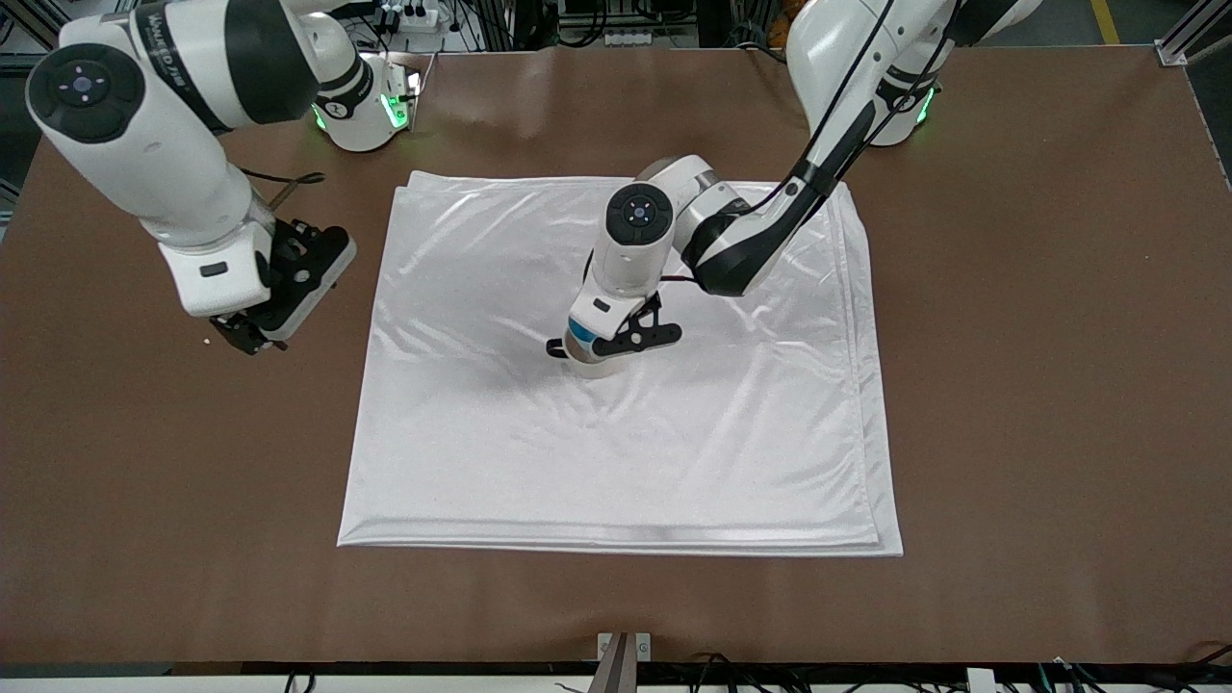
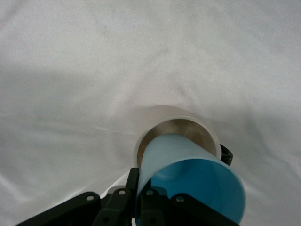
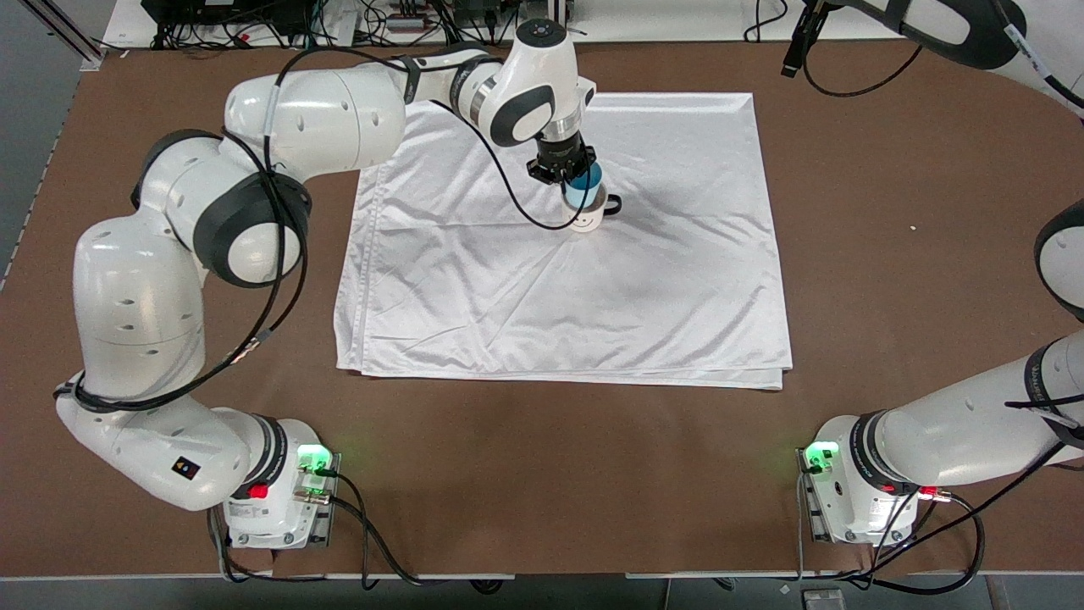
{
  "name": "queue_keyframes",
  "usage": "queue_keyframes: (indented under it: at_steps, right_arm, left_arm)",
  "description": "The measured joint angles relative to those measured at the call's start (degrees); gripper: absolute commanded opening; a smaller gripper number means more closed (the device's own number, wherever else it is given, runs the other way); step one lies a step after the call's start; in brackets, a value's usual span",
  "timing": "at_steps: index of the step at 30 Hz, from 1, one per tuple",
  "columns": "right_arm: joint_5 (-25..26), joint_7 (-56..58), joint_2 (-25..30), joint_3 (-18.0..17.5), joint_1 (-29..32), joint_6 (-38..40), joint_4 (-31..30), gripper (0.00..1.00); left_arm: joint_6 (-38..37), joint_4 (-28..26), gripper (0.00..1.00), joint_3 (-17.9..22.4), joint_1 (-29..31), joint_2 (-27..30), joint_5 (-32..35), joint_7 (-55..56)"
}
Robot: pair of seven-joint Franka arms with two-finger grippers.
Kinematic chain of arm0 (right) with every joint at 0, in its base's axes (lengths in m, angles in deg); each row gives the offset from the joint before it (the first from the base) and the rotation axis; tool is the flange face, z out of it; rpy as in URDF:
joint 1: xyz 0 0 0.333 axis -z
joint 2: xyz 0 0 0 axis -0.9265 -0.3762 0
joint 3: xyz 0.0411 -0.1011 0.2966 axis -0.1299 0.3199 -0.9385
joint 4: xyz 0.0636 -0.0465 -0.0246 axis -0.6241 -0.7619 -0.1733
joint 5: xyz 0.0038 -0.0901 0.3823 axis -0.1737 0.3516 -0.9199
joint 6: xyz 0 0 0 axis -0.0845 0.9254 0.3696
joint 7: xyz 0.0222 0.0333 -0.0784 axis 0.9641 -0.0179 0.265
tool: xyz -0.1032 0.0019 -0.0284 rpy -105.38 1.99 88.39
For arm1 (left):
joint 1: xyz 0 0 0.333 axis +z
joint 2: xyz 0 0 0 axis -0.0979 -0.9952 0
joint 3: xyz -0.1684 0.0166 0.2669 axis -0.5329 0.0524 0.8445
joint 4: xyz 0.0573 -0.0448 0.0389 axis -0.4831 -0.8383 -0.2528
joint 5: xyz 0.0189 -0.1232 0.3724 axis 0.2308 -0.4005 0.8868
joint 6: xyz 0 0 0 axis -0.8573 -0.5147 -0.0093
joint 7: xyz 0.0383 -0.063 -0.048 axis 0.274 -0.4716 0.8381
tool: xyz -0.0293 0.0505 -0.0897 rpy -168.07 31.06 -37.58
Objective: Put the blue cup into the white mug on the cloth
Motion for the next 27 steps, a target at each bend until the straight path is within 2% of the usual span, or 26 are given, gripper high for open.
queue_keyframes:
  at_steps: [1, 2, 4, 5, 11, 13, 20, 27]
  right_arm:
    - [0.0, 0.0, 0.1, 0.0, 0.5, 0.0, 0.0, 1.00]
    - [0.0, 0.0, 0.2, 0.0, 0.9, 0.0, 0.0, 1.00]
    - [0.0, -0.5, 0.3, 0.0, 1.5, 0.1, 0.0, 1.00]
    - [0.0, -0.9, 0.4, 0.0, 1.6, 0.2, 0.1, 1.00]
    - [0.0, -3.8, 1.1, 0.0, 1.7, 2.4, 1.1, 1.00]
    - [0.0, -4.2, 1.2, 0.0, 1.9, 3.9, 1.9, 1.00]
    - [0.0, -5.7, 1.6, 0.0, 3.3, 8.8, 5.6, 1.00]
    - [0.0, -10.1, 1.6, -0.1, 3.4, 9.2, 6.5, 1.00]
  left_arm:
    - [0.0, 0.0, 0.00, 0.0, 0.0, -0.1, 0.0, 0.0]
    - [0.1, 0.0, 0.11, 0.0, 0.0, -0.3, 0.0, 0.0]
    - [0.2, 0.0, 0.40, 0.1, 0.0, -0.6, 0.0, 0.0]
    - [0.2, 0.0, 0.50, 0.1, 0.0, -0.7, 0.0, 0.0]
    - [0.3, 0.0, 0.90, 0.2, 0.0, -0.9, 0.0, 0.0]
    - [0.3, 0.0, 1.00, 0.2, 0.0, -0.9, 0.0, 0.0]
    - [0.3, 0.0, 1.00, 0.3, 0.0, -1.0, 0.1, 0.0]
    - [0.7, 0.8, 1.00, 1.7, 0.3, -0.7, 0.9, -0.1]
